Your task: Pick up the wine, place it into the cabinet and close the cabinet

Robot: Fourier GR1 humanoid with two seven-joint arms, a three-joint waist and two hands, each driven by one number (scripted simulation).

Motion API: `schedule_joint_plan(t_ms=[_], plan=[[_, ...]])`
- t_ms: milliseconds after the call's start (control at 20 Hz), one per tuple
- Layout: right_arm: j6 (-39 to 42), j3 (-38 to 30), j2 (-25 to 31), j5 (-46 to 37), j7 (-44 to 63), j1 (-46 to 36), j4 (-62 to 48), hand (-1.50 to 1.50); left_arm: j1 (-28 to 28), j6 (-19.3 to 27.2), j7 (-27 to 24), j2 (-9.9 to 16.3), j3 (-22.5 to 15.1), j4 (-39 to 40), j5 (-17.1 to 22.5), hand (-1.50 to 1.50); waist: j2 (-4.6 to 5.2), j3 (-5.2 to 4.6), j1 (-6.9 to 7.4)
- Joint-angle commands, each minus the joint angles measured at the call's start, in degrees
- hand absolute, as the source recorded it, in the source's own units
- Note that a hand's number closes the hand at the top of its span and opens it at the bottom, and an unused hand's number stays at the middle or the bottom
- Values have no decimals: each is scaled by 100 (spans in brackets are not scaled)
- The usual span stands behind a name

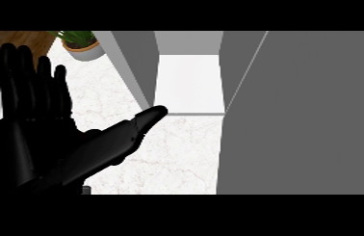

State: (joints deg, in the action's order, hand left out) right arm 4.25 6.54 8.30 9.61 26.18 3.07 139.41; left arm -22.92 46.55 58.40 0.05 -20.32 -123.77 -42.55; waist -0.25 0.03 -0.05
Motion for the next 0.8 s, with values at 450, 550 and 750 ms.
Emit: schedule_joint_plan(t_ms=[450,550,750], plan=[[-261,52,-8,67,941,-103,1185,-150,1139,-359,-32,191,470,-870,353,-150,7,-7,-10],[-87,-181,41,247,664,-140,824,-150,1457,-124,-659,418,799,-650,1100,-150,24,-9,-17],[-62,-335,0,342,599,-31,942,-150,1968,-88,-998,301,706,-687,1493,-150,16,-7,-19]])
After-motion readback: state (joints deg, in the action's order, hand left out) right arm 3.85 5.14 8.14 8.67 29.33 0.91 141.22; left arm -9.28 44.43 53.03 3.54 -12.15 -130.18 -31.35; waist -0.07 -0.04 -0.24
